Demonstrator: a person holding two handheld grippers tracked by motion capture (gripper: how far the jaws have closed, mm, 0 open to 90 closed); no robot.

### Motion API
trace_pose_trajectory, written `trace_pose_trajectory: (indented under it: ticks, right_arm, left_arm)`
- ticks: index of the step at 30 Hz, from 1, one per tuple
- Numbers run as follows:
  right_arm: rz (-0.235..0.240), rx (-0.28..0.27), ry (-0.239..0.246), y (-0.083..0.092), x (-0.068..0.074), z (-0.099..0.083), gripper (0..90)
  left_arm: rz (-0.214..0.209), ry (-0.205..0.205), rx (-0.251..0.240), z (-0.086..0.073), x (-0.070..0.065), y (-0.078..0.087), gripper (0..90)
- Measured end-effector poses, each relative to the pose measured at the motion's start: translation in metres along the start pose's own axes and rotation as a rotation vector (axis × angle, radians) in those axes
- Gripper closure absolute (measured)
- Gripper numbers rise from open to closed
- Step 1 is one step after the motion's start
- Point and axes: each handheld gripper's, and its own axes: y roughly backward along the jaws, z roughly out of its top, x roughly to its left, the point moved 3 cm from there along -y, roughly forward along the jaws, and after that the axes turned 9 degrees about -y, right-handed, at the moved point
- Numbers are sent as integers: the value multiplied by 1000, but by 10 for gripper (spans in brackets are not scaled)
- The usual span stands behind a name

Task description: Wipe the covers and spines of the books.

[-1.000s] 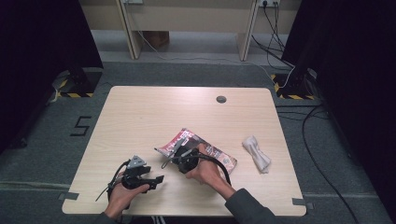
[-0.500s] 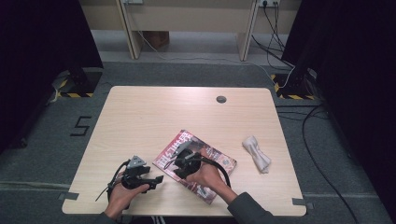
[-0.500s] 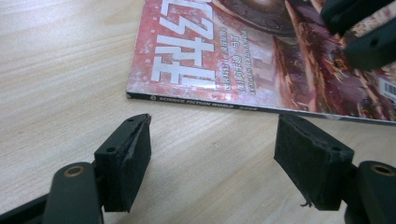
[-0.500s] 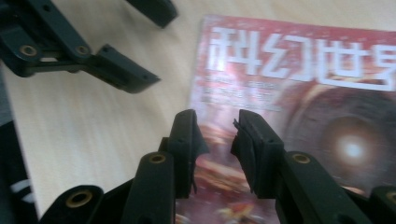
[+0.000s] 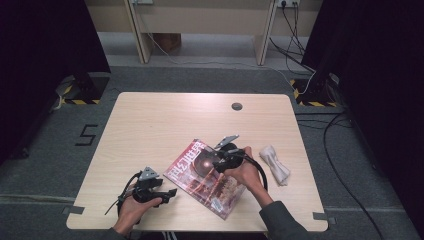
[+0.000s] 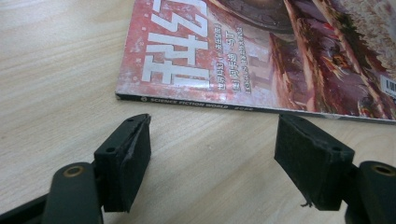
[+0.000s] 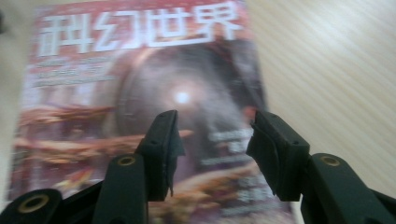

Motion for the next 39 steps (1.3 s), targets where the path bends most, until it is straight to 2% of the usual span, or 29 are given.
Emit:
trace_pose_trajectory:
  ticks: [3, 4, 7, 12, 16, 17, 21, 23, 25, 27, 33, 39]
  right_arm:
    - [-24, 8, -32, -2, -17, -6, 468]
    - [-31, 13, -56, -3, -22, -9, 461]
    - [-36, 20, -86, -9, -34, -18, 441]
    - [-21, 46, -130, -17, -45, -31, 407]
    - [10, 1, -182, -19, -50, -36, 414]
    - [22, 2, -196, -19, -49, -38, 415]
    - [43, -22, -195, -17, -44, -44, 434]
    - [62, -24, -180, -15, -39, -47, 438]
    - [39, -34, -159, -13, -34, -50, 434]
    - [46, -21, -138, -11, -29, -53, 427]
    - [89, -25, -134, -4, -12, -67, 419]
    - [128, -47, -125, 6, 3, -87, 398]
  left_arm:
    - [-8, -9, -2, 2, -2, -2, 280]
    - [-6, -7, -3, 2, -3, -3, 280]
    - [-10, -16, -2, 4, -5, -5, 280]
    - [2, -25, -4, 6, -6, -8, 281]
    - [3, -26, -5, 7, -6, -9, 284]
    - [4, -27, -6, 7, -6, -10, 284]
    - [8, -26, -7, 8, -6, -11, 285]
    - [12, -25, -9, 9, -6, -12, 285]
    - [14, -25, -11, 9, -6, -12, 285]
    - [17, -28, -11, 9, -6, -13, 285]
    - [16, -23, -12, 10, -5, -13, 297]
    - [34, -31, -4, 13, -3, -17, 290]
